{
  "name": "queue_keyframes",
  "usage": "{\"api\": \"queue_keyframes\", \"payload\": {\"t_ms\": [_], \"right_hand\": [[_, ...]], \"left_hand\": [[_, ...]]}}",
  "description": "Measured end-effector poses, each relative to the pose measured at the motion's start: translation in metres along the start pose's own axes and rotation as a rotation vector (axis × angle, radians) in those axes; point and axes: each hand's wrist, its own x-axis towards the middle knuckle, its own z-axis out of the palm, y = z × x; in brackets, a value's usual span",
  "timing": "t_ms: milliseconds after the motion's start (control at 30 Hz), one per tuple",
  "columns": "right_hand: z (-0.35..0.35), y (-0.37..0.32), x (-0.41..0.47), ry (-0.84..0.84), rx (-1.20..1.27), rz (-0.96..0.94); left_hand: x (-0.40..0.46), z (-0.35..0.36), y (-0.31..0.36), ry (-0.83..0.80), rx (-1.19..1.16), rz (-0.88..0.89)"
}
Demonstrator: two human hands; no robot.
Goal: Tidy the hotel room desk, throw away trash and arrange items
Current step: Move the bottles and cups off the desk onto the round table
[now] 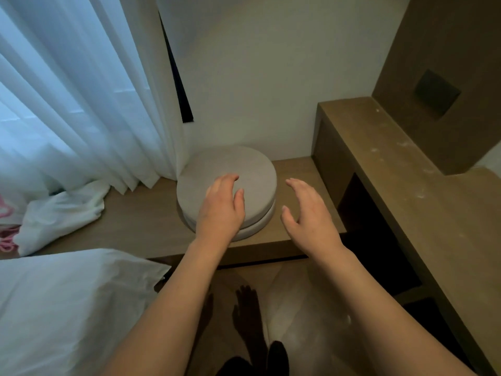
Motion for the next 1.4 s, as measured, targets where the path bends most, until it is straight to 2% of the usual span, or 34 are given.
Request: {"api": "queue_keyframes", "payload": {"t_ms": [433, 600, 733, 1033, 1267, 1400], "right_hand": [[0.005, 0.049, 0.167, 0.077, -0.027, 0.164], [0.003, 0.065, 0.239, 0.146, -0.053, 0.269], [-0.007, 0.081, 0.264, 0.230, -0.074, 0.356], [-0.056, 0.128, 0.225, 0.385, -0.121, 0.647], [-0.104, 0.166, 0.144, 0.582, -0.091, 0.909], [-0.132, 0.192, 0.090, 0.672, -0.116, 0.982]], "left_hand": [[0.194, 0.078, -0.018, -0.106, -0.059, 0.091], [0.279, 0.110, -0.017, -0.200, -0.098, 0.181], [0.320, 0.146, 0.005, -0.299, -0.125, 0.306], [0.338, 0.210, 0.087, -0.477, -0.206, 0.534], [0.291, 0.251, 0.190, -0.644, -0.246, 0.788], [0.250, 0.274, 0.248, -0.735, -0.276, 0.891]]}}
